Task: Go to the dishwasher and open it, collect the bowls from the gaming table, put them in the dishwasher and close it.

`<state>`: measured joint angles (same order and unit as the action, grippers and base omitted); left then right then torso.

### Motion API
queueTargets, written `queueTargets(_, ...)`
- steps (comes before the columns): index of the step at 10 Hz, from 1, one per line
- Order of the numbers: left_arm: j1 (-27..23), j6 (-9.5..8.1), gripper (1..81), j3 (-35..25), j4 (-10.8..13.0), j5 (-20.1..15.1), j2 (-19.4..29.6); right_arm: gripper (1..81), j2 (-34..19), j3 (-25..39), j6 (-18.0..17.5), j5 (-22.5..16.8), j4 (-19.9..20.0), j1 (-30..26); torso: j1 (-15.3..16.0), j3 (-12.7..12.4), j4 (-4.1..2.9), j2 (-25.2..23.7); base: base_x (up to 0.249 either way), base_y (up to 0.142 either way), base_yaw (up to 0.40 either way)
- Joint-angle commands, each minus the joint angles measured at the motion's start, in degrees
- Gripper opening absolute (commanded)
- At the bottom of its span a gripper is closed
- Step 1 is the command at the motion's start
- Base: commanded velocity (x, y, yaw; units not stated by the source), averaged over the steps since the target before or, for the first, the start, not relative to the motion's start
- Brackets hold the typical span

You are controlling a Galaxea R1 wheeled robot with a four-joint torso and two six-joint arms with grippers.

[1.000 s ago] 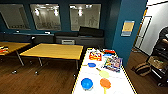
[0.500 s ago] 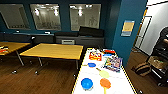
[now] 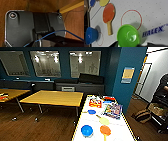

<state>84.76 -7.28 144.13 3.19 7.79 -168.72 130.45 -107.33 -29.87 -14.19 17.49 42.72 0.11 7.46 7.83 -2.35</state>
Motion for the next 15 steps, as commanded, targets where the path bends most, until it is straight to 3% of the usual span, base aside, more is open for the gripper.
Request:
queueTargets(1, -2.45, 0.25, 81.1, -0.43, 0.15, -2.69, -0.13, 81.1, -0.25, -2.79, -0.28, -2.60, 2.46, -7.15, 0.00, 0.00, 0.00, -0.02, 0.000, 0.000, 0.000)
queueTargets(8, -2.62, 0.16, 81.1, -0.43, 0.06, -2.96, -0.22, 81.1, 4.23, -10.17, -0.28, -3.04, 2.55, -5.48, 0.00, 0.00, 0.00, 0.00, 0.000, 0.000, 0.000)
queueTargets(13, -2.80, 0.16, 81.1, -0.51, -0.03, -3.04, -0.31, 81.1, 4.41, -9.91, -0.02, -2.77, 2.46, -4.78, 0.02, 0.00, 0.00, 0.00, 0.000, 0.000, 0.000)
queueTargets(14, -2.79, 0.16, 81.1, -0.43, 0.05, -3.04, -0.40, 81.1, 4.41, -9.73, -0.02, -2.60, 2.46, -4.78, 0.02, 1.37, 0.00, 0.00, 0.000, 0.000, 0.000)
queueTargets(15, -2.72, 0.16, 81.1, -0.43, 0.06, -3.04, -0.40, 81.1, 4.32, -9.47, -0.10, -2.60, 2.46, -4.78, 0.02, 3.28, 1.29, 0.00, 0.000, 0.000, 0.000)
